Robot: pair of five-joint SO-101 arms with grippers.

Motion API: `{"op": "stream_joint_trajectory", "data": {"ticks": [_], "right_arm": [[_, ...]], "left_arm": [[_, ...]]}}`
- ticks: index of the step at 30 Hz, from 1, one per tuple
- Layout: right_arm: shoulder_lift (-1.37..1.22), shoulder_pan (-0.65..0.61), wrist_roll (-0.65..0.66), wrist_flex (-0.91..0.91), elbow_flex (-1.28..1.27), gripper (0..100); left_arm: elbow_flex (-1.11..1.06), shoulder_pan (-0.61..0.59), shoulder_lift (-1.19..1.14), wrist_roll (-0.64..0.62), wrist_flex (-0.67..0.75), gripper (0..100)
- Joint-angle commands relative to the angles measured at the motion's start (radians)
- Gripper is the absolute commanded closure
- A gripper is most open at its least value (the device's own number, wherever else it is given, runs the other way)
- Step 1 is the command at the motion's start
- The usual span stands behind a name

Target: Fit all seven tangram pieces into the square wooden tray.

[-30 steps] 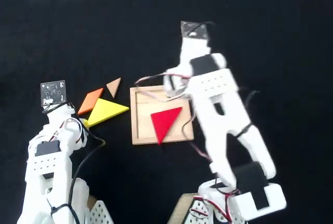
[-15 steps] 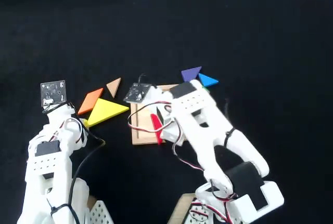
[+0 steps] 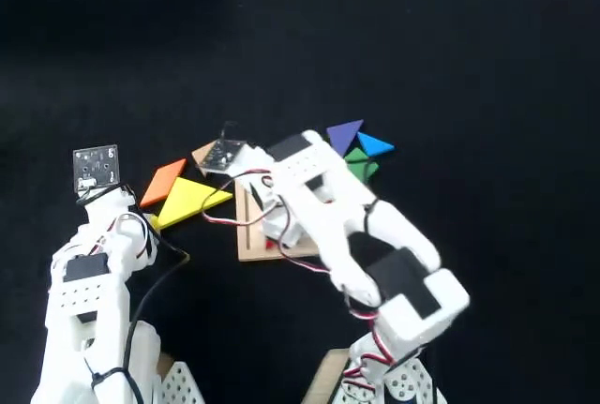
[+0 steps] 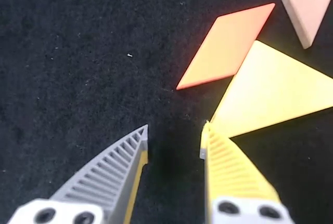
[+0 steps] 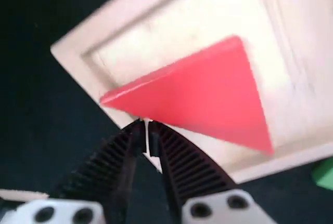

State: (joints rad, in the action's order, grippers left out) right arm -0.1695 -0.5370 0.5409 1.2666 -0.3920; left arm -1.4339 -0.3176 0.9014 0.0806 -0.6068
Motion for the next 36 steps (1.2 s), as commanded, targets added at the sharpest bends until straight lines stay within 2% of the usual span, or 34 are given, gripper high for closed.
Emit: {"op": "stream_joint_trajectory", "data": {"ticks": [1,6,10,15,19,26,36], "right_arm": [[-0.051,-0.055,-0.038,-0.003,0.116,98.8],[-0.071,-0.049,-0.104,0.028,0.231,98.8],[0.012,0.052,-0.114,0.100,0.366,98.8],[-0.021,0.155,-0.114,-0.012,0.351,98.8],[-0.130,0.155,-0.114,-0.069,0.360,98.8],[-0.248,0.106,-0.186,-0.060,0.516,98.8],[-0.378,0.080,-0.192,-0.002,0.607,98.8]], "left_arm": [[0.007,0.013,0.015,-0.009,0.021,83],[0.007,0.013,0.015,-0.009,0.021,83],[0.007,0.013,0.015,-0.009,0.021,83],[0.008,0.013,0.015,-0.009,0.021,83],[0.008,0.013,0.015,-0.009,0.021,83],[0.007,0.013,0.015,-0.009,0.021,83],[0.007,0.013,0.015,-0.009,0.021,83]]}}
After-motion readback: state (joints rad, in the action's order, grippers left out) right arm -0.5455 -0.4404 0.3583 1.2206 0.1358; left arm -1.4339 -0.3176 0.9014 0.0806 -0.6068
